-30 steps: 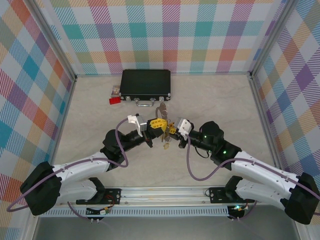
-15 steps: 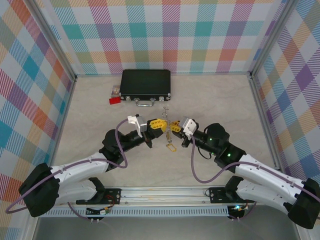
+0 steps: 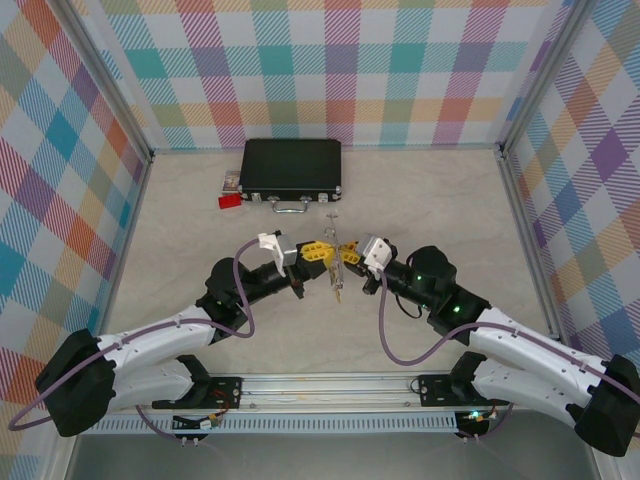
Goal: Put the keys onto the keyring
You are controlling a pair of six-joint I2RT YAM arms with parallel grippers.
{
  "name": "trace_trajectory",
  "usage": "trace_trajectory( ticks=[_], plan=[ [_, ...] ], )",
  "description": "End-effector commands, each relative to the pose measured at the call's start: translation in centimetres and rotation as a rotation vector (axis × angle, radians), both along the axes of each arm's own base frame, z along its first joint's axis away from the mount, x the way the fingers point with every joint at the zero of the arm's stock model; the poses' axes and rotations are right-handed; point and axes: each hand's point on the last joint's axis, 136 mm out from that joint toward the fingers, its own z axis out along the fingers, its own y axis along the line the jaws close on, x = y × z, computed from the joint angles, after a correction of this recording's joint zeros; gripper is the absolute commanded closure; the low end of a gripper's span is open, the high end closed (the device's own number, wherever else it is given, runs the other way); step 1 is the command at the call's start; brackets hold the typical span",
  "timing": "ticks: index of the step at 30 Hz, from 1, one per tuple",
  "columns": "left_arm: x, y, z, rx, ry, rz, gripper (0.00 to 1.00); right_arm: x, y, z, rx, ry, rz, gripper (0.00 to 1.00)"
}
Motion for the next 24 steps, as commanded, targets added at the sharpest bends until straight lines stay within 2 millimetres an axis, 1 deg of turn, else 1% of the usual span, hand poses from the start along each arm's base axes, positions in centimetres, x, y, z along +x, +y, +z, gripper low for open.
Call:
trace_trajectory(
  ticks=[1, 6, 8, 12, 20, 23, 24],
  plan=[
    [-1.1, -0.2, 1.1, 0.009, -0.051, -0.038, 1.00, 0.0, 0.1, 1.9, 0.023, -0.042, 0.002, 1.00],
    [-1.2, -0.4, 0.2, 0.064, -0.043, -0.041, 1.00, 0.1, -0.1, 2.2, 0.030, -0.052, -0.011, 1.00],
    [-0.8, -0.2, -0.4, 0.089, -0.036, -0.017, 1.00, 0.1, -0.1, 2.3, 0.033, -0.053, -0.012, 1.00],
    [-0.7, 0.0, -1.0, 0.115, -0.039, 0.002, 1.00, 0.1, -0.3, 2.3, 0.036, -0.056, -0.020, 1.00],
    [0.1, 0.0, -2.8, 0.197, -0.019, 0.040, 1.00, 0.4, -0.8, 2.9, 0.054, -0.067, -0.052, 1.00],
    [0.2, 0.0, -2.9, 0.197, -0.016, 0.046, 1.00, 0.5, -0.6, 2.6, 0.044, -0.056, -0.049, 1.00],
    [0.3, 0.0, -3.0, 0.198, -0.015, 0.050, 0.97, 0.6, -0.6, 2.5, 0.039, -0.053, -0.054, 1.00]
  ],
)
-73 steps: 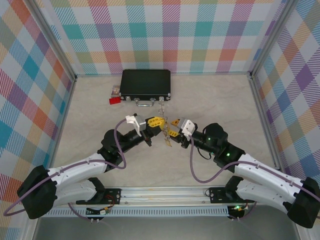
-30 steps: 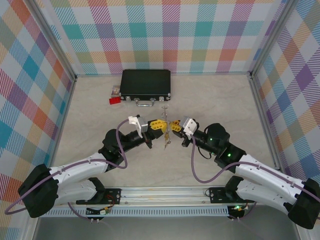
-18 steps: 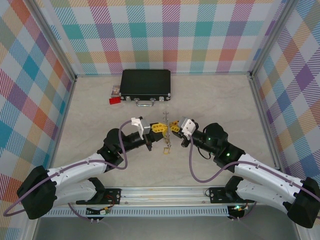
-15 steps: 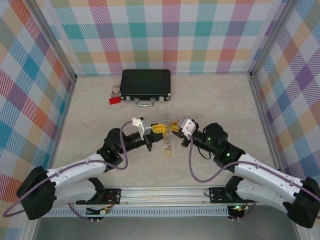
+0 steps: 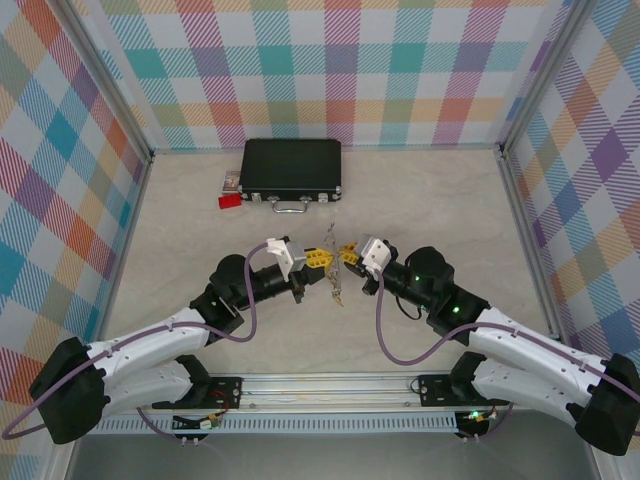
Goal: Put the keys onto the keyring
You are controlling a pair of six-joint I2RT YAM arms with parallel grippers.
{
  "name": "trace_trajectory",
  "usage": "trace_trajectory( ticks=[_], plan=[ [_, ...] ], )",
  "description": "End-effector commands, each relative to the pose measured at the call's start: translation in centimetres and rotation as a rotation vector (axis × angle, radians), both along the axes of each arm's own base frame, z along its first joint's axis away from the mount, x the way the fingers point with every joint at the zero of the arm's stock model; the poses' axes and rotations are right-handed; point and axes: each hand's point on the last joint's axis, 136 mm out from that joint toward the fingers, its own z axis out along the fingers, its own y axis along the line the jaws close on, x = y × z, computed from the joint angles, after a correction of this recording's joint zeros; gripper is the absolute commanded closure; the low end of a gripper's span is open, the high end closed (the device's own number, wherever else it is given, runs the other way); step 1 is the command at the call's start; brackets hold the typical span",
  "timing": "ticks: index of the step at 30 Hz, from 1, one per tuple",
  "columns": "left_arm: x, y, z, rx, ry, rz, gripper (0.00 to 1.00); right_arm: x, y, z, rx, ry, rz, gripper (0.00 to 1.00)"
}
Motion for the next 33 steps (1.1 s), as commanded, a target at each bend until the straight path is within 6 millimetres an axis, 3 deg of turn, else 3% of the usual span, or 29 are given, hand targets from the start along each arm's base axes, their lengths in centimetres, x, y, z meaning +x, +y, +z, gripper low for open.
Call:
trace_trajectory(
  ticks=[1, 9, 15, 21, 23, 33],
  plan=[
    [0.2, -0.1, 0.3, 0.013, -0.015, 0.016, 0.87, 0.3, -0.3, 3.0, 0.057, -0.059, -0.024, 1.00],
    [0.5, 0.3, 0.4, 0.004, -0.013, 0.047, 0.61, 1.3, -0.5, 2.3, 0.032, -0.043, -0.080, 1.00],
    [0.9, 1.2, 0.8, -0.018, -0.016, 0.100, 0.29, 1.9, -0.6, 1.6, 0.013, -0.030, -0.112, 1.00],
    [1.6, 2.6, 1.7, -0.049, -0.010, 0.182, 0.04, 2.5, -0.7, 0.8, -0.009, -0.015, -0.139, 1.00],
    [1.9, 3.1, 2.0, -0.053, -0.008, 0.215, 0.01, 2.8, -0.6, 0.3, -0.022, -0.006, -0.145, 1.00],
    [2.2, 6.4, 2.9, -0.098, -0.028, 0.353, 0.00, 3.9, 0.2, -1.7, -0.078, 0.038, -0.164, 1.00]
  ],
)
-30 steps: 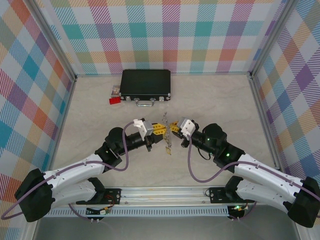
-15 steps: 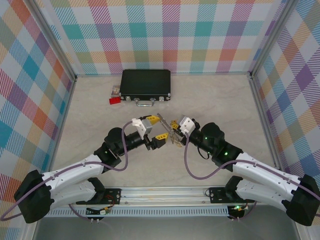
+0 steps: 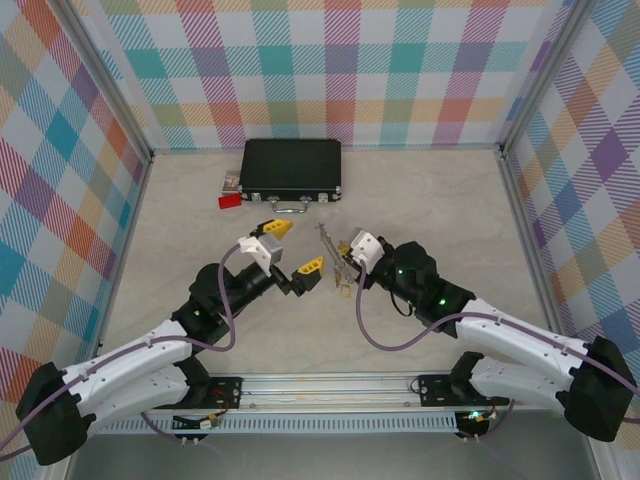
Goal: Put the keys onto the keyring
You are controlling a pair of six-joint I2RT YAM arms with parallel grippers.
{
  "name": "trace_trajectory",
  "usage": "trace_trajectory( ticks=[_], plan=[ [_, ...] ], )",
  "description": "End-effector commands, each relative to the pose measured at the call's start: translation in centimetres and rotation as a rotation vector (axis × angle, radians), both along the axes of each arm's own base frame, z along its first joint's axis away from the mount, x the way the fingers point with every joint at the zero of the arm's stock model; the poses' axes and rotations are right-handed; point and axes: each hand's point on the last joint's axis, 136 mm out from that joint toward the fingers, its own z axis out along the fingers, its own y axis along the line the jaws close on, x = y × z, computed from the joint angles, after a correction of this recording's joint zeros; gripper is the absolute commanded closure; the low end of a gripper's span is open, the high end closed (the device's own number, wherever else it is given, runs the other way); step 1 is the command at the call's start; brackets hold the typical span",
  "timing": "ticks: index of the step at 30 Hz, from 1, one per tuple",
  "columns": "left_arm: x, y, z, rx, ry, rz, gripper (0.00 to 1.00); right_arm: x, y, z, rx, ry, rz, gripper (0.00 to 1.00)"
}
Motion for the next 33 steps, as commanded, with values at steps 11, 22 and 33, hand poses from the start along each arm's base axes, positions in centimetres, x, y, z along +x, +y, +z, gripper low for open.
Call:
trace_trajectory(
  ticks=[11, 22, 33],
  plan=[
    [0.0, 5.3, 0.1, -0.074, 0.005, 0.206, 0.00, 3.8, 3.6, -2.6, -0.019, 0.109, -0.050, 1.00],
    [-0.6, 8.1, 0.6, -0.129, -0.010, 0.290, 0.00, 6.0, 9.1, -6.0, -0.010, 0.261, -0.025, 1.00],
    [-0.9, 9.7, 1.3, -0.173, -0.042, 0.338, 0.00, 7.0, 14.0, -9.9, 0.022, 0.387, -0.010, 1.00]
  ],
)
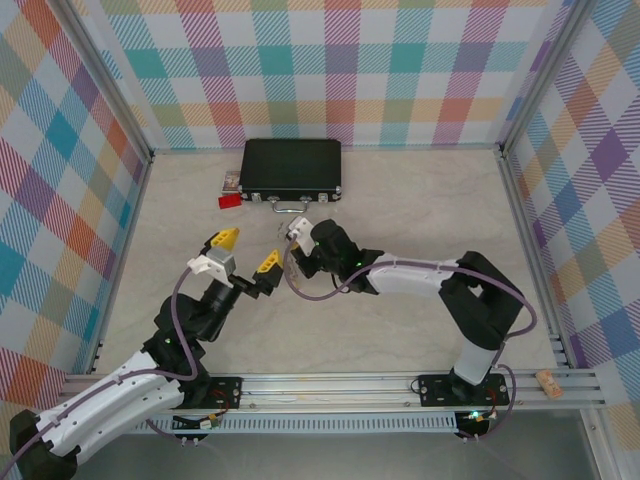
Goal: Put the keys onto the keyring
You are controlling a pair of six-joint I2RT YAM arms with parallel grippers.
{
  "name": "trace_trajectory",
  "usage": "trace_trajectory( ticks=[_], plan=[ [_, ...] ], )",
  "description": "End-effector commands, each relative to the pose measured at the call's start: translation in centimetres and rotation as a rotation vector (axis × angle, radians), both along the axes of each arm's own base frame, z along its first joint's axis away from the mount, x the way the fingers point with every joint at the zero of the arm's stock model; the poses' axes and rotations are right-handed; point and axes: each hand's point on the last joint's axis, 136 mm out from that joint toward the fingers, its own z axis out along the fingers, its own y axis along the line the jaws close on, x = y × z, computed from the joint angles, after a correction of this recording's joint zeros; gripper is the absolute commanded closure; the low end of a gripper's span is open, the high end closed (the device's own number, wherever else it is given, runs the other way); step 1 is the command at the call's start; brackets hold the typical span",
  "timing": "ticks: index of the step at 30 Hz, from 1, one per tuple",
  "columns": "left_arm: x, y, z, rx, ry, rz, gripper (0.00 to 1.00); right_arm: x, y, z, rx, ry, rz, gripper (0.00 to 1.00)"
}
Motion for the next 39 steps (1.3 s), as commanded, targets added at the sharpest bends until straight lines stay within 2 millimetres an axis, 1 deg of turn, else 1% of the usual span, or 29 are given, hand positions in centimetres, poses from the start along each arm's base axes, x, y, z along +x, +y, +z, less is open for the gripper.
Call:
trace_trajectory(
  ticks=[1, 3, 7, 11, 24, 31, 39],
  plan=[
    [-0.3, 0.6, 0.7, -0.024, -0.030, 0.017, 0.00, 0.6, 2.0, 1.2, 0.099, 0.022, -0.010, 1.00],
    [-0.2, 0.9, 0.6, -0.030, -0.029, 0.032, 0.00, 0.8, 2.2, 0.6, 0.098, 0.031, -0.017, 1.00],
    [-0.2, 1.0, 0.5, -0.029, -0.028, 0.040, 0.00, 1.2, 2.1, -0.8, 0.079, 0.044, -0.043, 1.00],
    [0.1, 1.4, 0.2, -0.025, -0.017, 0.066, 0.00, 1.7, 1.1, -1.7, 0.049, 0.034, -0.091, 1.00],
    [0.4, 1.2, -0.3, -0.002, -0.003, 0.076, 0.00, 2.7, -2.3, -2.7, 0.027, 0.037, -0.164, 1.00],
    [0.7, 0.9, -1.0, 0.020, 0.019, 0.075, 0.00, 2.9, -3.8, -3.3, 0.018, 0.045, -0.184, 1.00],
    [0.7, 0.8, -1.4, 0.026, 0.031, 0.070, 0.00, 3.0, -5.6, -4.5, -0.019, 0.056, -0.214, 1.00]
  ],
)
